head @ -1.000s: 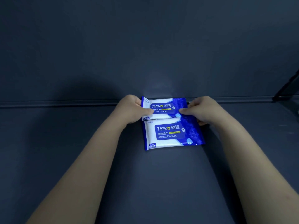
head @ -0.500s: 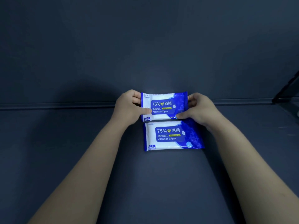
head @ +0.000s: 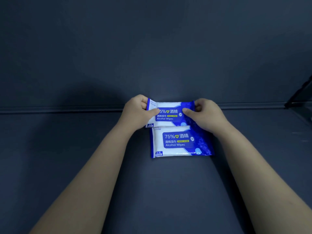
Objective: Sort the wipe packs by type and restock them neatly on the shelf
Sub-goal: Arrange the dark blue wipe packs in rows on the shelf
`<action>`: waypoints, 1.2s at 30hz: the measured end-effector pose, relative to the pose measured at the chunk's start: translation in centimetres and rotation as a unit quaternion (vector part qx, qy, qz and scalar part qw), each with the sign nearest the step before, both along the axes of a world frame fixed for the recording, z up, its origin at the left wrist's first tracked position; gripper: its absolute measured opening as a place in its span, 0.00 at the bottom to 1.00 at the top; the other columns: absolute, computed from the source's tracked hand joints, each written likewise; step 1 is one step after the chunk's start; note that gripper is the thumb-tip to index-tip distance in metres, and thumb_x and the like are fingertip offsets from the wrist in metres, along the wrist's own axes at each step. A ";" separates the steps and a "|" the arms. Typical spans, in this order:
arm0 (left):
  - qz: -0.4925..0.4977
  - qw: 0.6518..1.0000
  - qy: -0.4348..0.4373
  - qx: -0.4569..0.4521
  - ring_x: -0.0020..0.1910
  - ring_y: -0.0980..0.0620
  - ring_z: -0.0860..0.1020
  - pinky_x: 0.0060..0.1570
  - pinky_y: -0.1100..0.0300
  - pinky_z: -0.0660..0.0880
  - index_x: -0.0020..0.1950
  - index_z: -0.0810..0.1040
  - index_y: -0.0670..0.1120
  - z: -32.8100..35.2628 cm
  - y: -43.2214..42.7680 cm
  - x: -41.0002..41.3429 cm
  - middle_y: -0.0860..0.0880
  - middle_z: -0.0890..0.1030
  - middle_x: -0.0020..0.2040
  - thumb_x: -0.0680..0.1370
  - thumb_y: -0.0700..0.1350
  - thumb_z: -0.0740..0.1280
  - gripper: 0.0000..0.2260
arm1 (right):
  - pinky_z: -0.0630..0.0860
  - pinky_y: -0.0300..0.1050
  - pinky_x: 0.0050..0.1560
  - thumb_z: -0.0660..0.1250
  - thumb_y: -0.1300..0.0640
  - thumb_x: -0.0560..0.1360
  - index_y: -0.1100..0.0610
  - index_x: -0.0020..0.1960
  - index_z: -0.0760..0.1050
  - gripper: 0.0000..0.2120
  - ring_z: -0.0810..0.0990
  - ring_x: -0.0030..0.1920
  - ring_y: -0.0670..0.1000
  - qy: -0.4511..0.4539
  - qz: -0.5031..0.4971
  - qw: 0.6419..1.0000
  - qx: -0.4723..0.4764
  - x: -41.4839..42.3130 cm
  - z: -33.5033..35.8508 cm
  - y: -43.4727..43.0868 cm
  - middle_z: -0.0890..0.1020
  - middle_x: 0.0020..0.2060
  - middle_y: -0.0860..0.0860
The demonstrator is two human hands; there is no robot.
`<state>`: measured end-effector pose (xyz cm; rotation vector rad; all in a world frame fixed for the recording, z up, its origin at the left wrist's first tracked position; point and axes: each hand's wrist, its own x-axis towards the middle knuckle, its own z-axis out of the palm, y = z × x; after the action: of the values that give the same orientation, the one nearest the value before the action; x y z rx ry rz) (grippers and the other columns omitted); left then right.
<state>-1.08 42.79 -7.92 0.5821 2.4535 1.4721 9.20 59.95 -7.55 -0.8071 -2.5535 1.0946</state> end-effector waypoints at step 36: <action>0.030 0.993 -0.005 -0.115 0.43 0.50 0.76 0.45 0.55 0.74 0.41 0.71 0.49 2.5 -1.9 0.7 0.50 0.78 0.42 0.66 0.50 0.79 0.17 | 0.71 0.42 0.36 0.71 0.52 0.73 0.54 0.42 0.75 0.08 0.77 0.39 0.49 0.031 -0.034 0.999 -0.006 0.9 0.8 -0.4 0.78 0.34 0.46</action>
<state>-0.40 40.89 -5.39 0.4555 2.6047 1.1849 10.12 59.57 -6.74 -0.8427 -2.4516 1.0972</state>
